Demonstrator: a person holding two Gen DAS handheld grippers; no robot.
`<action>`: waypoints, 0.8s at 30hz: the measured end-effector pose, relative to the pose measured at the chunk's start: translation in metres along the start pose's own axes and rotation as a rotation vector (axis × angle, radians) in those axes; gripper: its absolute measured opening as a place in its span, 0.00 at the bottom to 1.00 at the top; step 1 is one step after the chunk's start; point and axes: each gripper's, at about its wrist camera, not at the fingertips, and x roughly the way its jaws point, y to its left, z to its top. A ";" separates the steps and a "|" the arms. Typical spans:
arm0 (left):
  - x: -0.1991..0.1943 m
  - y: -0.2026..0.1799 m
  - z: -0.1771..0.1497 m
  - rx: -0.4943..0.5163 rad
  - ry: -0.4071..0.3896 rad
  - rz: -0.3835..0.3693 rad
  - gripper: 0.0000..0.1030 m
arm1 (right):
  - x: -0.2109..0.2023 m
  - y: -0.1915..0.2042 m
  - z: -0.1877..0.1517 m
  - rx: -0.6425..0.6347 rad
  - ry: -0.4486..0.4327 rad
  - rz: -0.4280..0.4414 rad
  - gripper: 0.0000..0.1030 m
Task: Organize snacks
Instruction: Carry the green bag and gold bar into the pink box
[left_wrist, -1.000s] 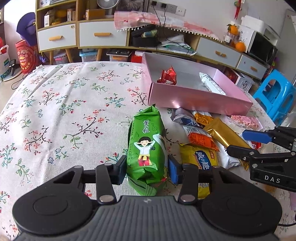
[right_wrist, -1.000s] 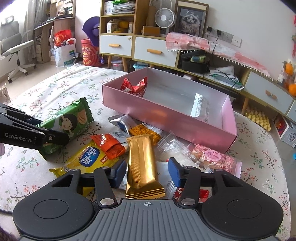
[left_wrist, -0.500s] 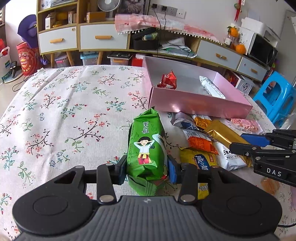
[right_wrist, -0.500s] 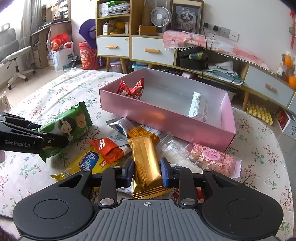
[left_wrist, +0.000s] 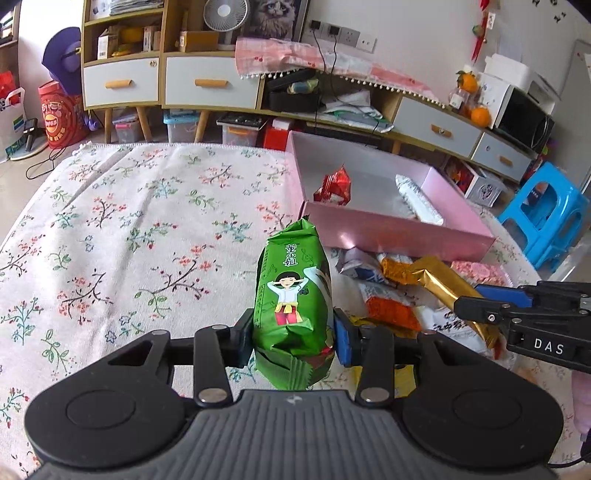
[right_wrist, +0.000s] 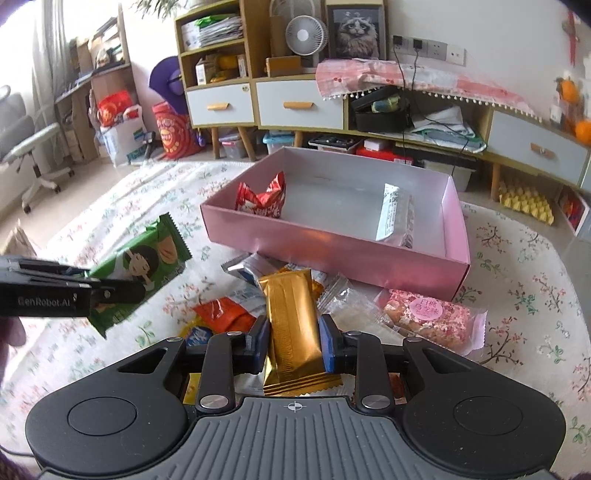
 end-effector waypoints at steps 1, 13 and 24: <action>-0.001 -0.001 0.001 0.000 -0.006 -0.004 0.38 | -0.001 -0.001 0.001 0.017 -0.002 0.007 0.26; -0.002 -0.018 0.027 -0.068 -0.071 -0.057 0.38 | -0.011 -0.027 0.032 0.293 -0.058 0.060 0.26; 0.034 -0.046 0.067 -0.059 -0.084 -0.100 0.38 | 0.004 -0.073 0.056 0.559 -0.107 0.061 0.26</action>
